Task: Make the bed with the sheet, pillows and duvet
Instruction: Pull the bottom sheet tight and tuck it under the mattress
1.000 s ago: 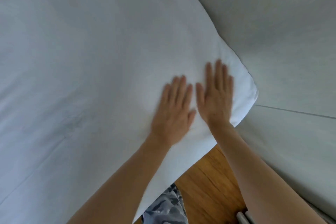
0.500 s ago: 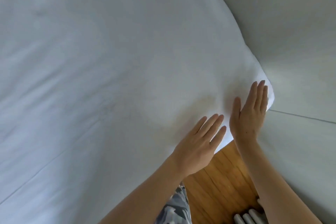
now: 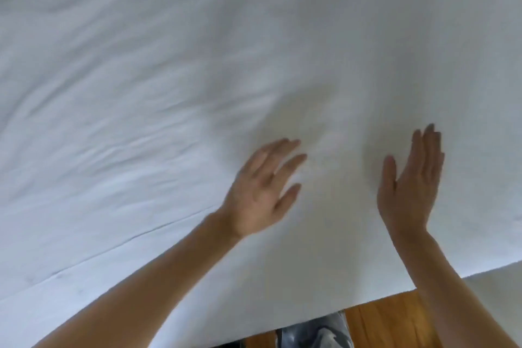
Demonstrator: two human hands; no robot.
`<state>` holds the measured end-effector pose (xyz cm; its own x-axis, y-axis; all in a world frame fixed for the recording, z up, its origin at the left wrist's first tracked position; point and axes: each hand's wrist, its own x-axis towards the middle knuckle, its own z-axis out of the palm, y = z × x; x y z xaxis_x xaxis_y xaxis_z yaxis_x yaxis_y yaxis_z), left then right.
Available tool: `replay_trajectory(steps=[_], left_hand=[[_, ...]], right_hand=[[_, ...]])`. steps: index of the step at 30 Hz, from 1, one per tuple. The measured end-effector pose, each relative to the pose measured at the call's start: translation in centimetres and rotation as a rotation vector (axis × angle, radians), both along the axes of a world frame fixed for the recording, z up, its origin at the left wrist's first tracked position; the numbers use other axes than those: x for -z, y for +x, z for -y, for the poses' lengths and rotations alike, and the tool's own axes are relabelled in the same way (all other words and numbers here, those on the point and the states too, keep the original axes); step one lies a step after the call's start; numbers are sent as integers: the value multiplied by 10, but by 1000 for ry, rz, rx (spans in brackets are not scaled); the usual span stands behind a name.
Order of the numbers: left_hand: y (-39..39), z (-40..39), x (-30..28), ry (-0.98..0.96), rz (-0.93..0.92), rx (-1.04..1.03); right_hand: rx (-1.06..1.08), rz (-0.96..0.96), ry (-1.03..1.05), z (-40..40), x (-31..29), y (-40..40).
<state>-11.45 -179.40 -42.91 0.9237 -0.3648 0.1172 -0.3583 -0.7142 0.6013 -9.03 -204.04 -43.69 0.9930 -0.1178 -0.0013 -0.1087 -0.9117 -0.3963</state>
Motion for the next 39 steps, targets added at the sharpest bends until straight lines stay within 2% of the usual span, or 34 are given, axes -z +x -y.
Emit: replay_trajectory(steps=[2, 5, 6, 8, 10, 12, 13, 15, 18, 22, 25, 27, 29, 31, 32, 35, 39], left_hand=[[33, -75, 7, 185, 57, -234], [69, -167, 16, 445, 26, -455], [75, -190, 20, 496, -9, -499], [81, -226, 31, 544, -104, -528], [73, -243, 44, 546, -166, -459], [48, -239, 54, 519, -161, -384], [26, -232, 58, 497, -131, -350], [-33, -207, 61, 426, -89, -259], [-134, -164, 55, 344, -118, -154], [-234, -132, 53, 381, -156, 89], [-262, -129, 51, 445, -127, 227], [-263, -133, 46, 447, -97, 294], [-248, -143, 37, 322, -88, 257], [-214, -162, 28, 192, -53, 58], [-191, -176, 26, 186, -15, -71], [-115, -221, 29, 311, 48, -355], [-49, -251, 43, 423, -12, -490]], right_hand=[[-304, 57, 18, -71, -2, 37], [-684, 151, -49, -182, -1, 89], [-788, 159, -82, -217, 0, 104], [-952, 56, -179, -276, 6, 126], [-1001, -78, -261, -309, 21, 129], [-998, -114, -303, -315, 37, 108], [-1008, -73, -302, -309, 44, 86], [-1086, 9, -289, -284, 52, 28], [-1235, 0, -259, -233, 45, -68], [-1457, -123, -395, -171, 38, -153], [-1576, -149, -482, -151, 37, -174], [-1617, -164, -455, -149, 31, -171], [-1632, -115, -350, -157, 24, -155], [-1553, -58, -230, -179, 17, -124], [-1482, -14, -189, -196, 15, -103], [-1247, 107, -226, -258, 17, -31], [-1087, 58, -290, -325, 29, 38]])
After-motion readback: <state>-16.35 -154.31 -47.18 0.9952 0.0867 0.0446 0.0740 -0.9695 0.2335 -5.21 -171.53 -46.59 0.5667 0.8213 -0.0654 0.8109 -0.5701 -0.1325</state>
